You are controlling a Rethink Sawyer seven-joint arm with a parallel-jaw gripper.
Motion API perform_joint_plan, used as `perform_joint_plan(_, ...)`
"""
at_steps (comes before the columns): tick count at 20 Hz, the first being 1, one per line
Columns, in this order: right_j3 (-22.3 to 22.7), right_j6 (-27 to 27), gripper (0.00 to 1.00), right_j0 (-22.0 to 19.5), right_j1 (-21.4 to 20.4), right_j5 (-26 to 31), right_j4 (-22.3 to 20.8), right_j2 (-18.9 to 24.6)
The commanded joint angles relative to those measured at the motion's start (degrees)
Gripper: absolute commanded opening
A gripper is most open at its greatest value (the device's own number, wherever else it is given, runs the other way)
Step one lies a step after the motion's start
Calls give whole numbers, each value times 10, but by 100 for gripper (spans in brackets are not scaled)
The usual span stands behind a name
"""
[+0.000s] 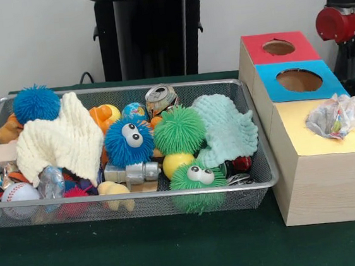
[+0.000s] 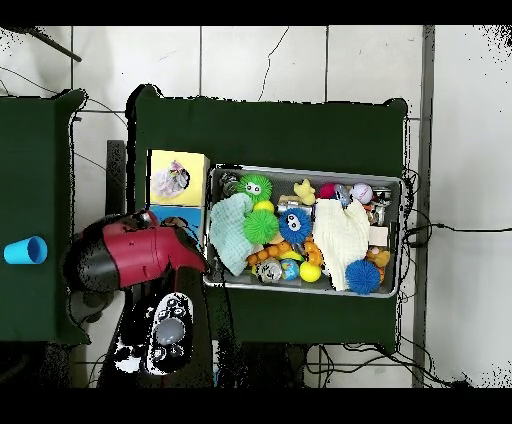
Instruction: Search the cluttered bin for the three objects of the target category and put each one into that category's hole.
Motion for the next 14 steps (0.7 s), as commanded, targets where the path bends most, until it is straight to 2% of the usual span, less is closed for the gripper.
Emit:
perform_joint_plan(1,-5,119,0,5,12,45,19,13)
perform_joint_plan(5,-31,118,0,13,33,42,20,4)
perform_joint_plan(11,-51,83,0,-24,80,-12,1,26)
perform_joint_plan(14,-56,91,0,-24,87,-37,-3,21)
